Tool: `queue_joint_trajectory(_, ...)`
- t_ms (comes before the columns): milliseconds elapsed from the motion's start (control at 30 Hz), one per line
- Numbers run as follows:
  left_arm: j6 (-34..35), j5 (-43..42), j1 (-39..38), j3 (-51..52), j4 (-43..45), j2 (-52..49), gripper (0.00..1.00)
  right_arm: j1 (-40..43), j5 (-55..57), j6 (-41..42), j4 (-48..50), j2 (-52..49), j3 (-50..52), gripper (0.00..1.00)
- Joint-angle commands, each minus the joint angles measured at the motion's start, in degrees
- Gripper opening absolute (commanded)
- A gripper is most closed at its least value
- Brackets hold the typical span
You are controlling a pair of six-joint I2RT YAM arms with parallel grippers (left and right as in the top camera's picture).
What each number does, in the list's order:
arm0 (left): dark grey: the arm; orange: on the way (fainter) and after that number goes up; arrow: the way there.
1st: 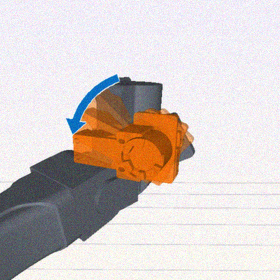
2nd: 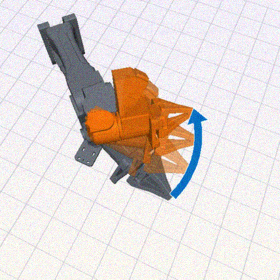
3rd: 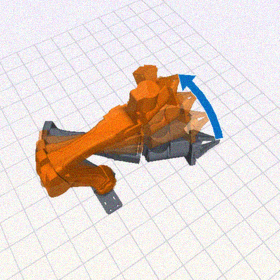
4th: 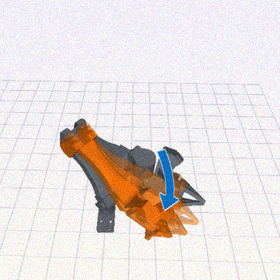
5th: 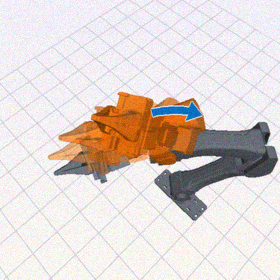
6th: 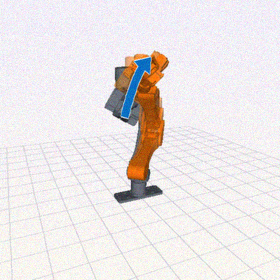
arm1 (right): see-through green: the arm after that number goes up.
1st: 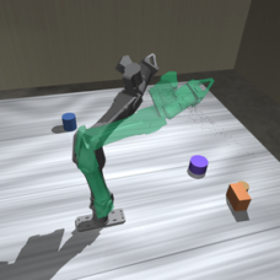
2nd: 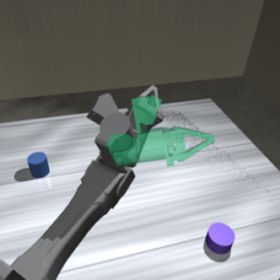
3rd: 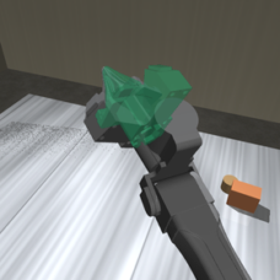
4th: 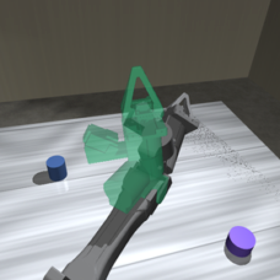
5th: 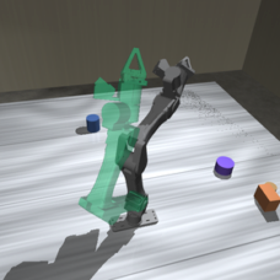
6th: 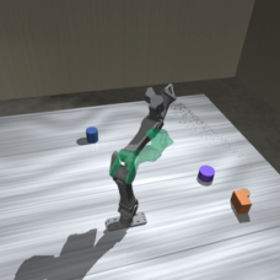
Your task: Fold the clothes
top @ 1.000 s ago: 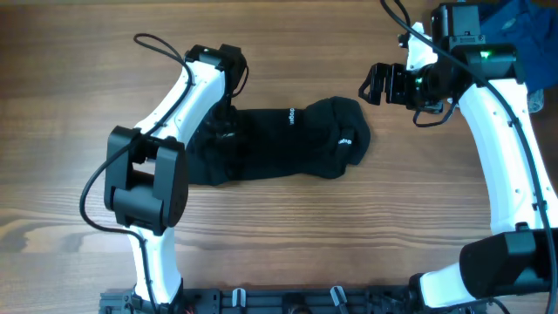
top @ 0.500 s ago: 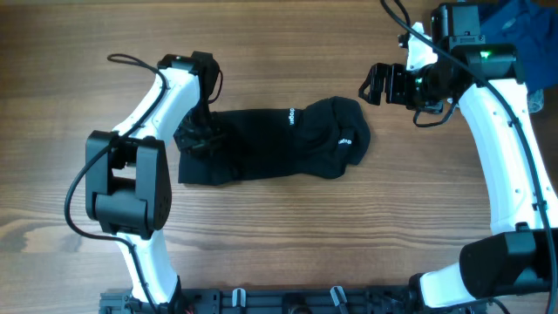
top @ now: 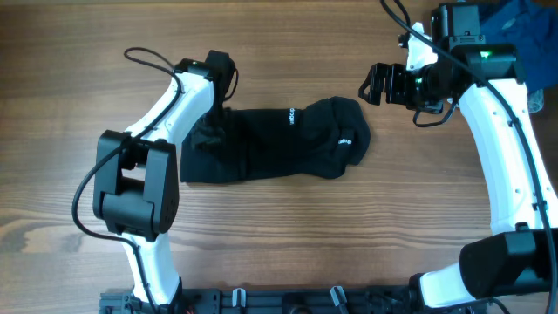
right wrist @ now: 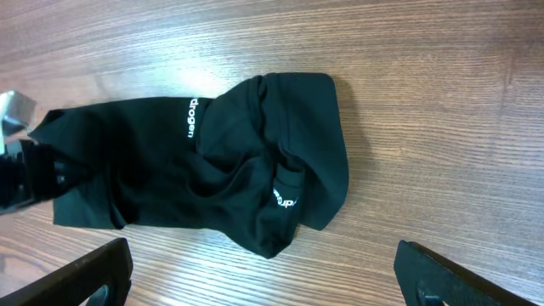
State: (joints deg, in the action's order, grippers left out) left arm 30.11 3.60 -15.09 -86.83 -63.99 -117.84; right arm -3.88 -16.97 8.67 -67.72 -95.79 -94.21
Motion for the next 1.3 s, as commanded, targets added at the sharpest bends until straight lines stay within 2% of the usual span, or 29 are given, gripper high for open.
queue_joint_trajectory(0, -3.89, 3.39, 0.42, 0.04, 6.23, 1.46, 0.38, -0.15, -1.11, -0.76, 0.09, -0.42, 0.17, 1.0)
queue_joint_trajectory(133, -4.63, -3.37, 0.42, 0.04, 10.64, 0.79, 0.38, -0.15, -1.11, -0.79, -0.83, -0.42, 0.17, 0.99)
queue_joint_trajectory(333, -6.34, 0.17, 0.85, -0.31, 14.14, 0.96, 0.38, -0.15, -1.11, -1.03, -0.9, -0.42, 0.17, 1.0)
queue_joint_trajectory(467, -6.34, 3.13, 0.85, -0.31, 13.57, 6.45, 0.4, -0.15, -1.09, -1.01, -0.87, -0.42, 0.17, 1.0)
queue_joint_trajectory(533, -6.32, 5.07, 0.85, -0.31, 12.81, 10.36, 0.51, -0.15, -1.09, -1.03, -0.87, -0.42, 0.17, 1.0)
queue_joint_trajectory(567, -6.34, 5.84, 0.98, -0.31, 12.22, 11.69, 0.61, -0.15, -1.09, -1.03, -0.87, -0.42, 0.17, 1.0)
queue_joint_trajectory(667, -6.32, 5.92, 2.95, -0.28, 7.26, 13.16, 1.0, -0.15, -1.09, -1.03, -0.85, -0.42, 0.17, 1.0)
queue_joint_trajectory(733, -6.34, 5.55, 5.05, 0.46, 5.84, 13.03, 1.0, -0.15, -1.11, -1.01, -0.85, -0.42, 0.17, 1.0)
queue_joint_trajectory(867, -8.9, -2.43, 10.56, 3.32, 6.62, 12.94, 1.0, -0.15, -1.11, -1.01, -0.61, -0.44, 0.17, 0.99)
queue_joint_trajectory(1100, -9.16, -8.33, 16.13, 14.62, 15.85, 12.85, 1.0, -0.2, -1.11, -0.94, 4.68, -1.99, 3.93, 1.0)
queue_joint_trajectory(1200, -13.29, -13.53, 16.9, 17.42, 18.47, 12.81, 1.0, -0.2, -1.11, -0.52, 5.86, -3.43, 6.95, 1.0)
queue_joint_trajectory(1267, -13.44, -14.53, 16.87, 18.6, 20.11, 12.81, 1.0, -0.2, -1.11, 0.52, 6.88, -4.2, 8.66, 1.0)
